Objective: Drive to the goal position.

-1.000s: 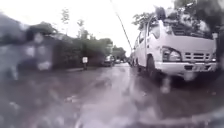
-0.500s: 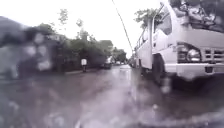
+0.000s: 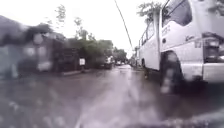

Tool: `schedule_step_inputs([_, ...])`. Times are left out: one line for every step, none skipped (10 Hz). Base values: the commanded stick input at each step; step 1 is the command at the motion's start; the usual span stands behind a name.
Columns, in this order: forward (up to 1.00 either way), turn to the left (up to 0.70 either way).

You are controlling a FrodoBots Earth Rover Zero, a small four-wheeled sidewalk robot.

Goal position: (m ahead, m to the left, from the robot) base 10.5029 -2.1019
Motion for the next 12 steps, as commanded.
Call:
schedule_step_inputs([1.0, 0.0])
schedule_step_inputs([1.0, 0.0])
schedule_step_inputs([1.0, 0.0])
schedule_step_inputs([1.0, 0.0])
schedule_step_inputs([1.0, 0.0])
schedule_step_inputs([1.0, 0.0])
schedule_step_inputs([1.0, 0.0])
schedule_step_inputs([1.0, 0.0])
schedule_step_inputs([1.0, 0.0])
schedule_step_inputs([1.0, 0.0])
schedule_step_inputs([1.0, 0.0])
schedule_step_inputs([1.0, 0.0])
